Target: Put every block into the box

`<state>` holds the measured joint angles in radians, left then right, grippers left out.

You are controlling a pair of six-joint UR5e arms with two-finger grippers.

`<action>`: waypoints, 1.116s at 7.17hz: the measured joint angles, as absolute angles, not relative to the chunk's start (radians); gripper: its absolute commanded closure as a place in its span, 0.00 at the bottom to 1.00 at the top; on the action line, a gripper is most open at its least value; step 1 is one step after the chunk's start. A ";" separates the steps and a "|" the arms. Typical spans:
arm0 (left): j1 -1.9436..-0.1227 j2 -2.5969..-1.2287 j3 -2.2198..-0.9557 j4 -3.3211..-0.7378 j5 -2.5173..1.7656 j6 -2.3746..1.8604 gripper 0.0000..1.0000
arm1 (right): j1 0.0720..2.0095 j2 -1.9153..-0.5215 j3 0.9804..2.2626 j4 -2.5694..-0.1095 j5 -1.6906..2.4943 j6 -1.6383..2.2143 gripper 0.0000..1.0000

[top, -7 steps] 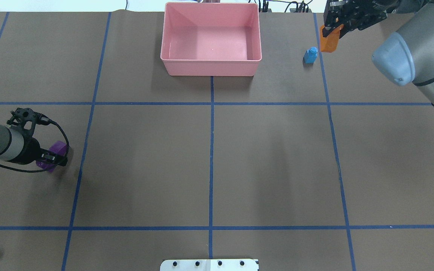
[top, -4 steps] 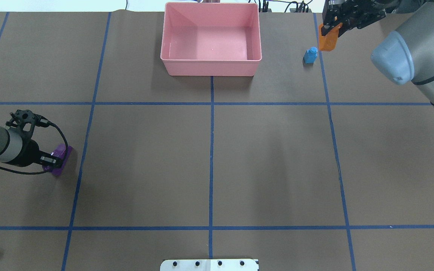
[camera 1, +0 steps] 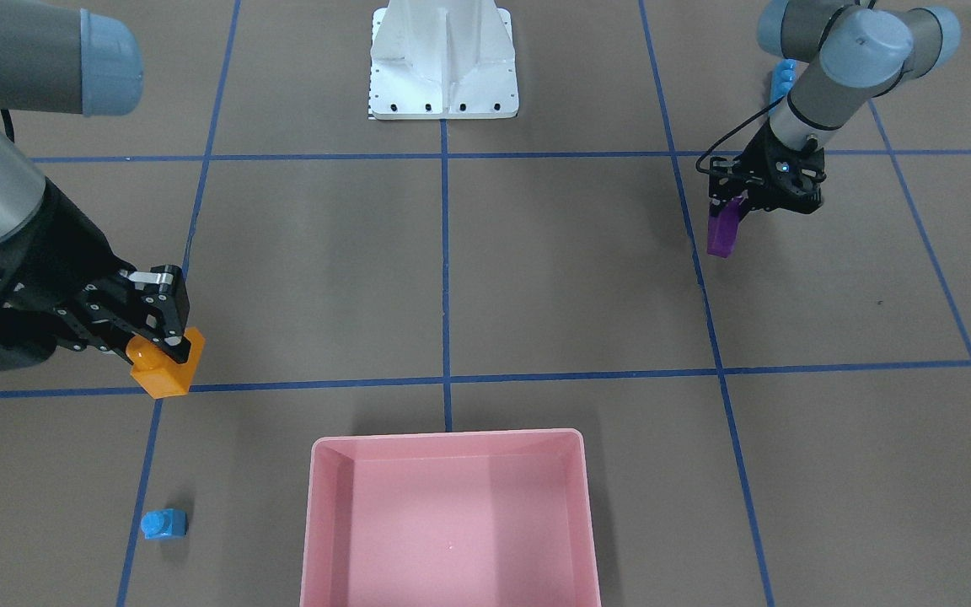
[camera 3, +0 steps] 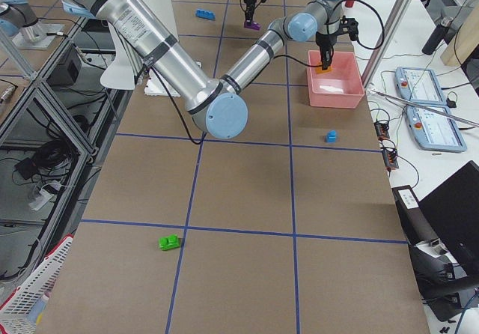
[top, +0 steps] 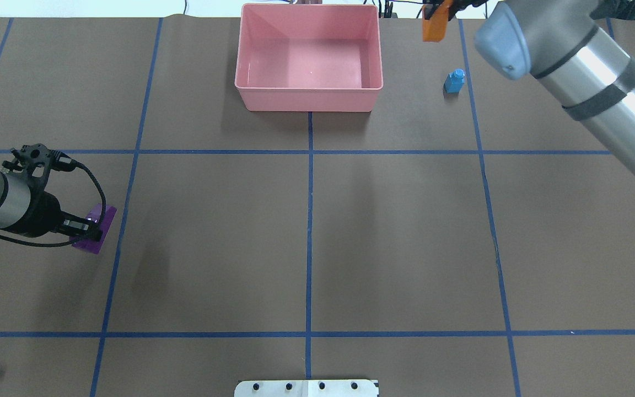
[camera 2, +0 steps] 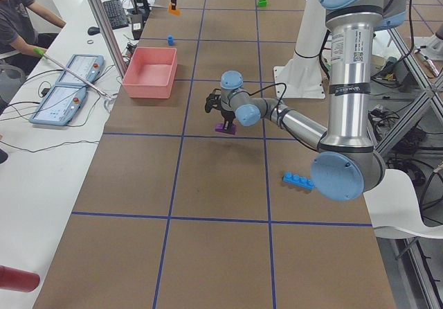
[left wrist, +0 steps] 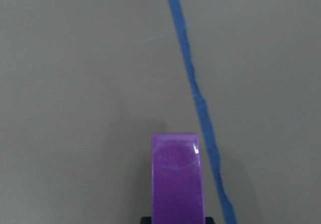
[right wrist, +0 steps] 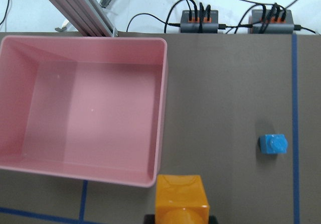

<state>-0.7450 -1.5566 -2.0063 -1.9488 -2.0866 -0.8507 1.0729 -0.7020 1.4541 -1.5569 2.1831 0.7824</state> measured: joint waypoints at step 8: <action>-0.848 -1.758 -2.007 -1.922 -2.097 -0.979 1.00 | 0.857 -0.383 0.675 -0.949 1.913 0.893 0.00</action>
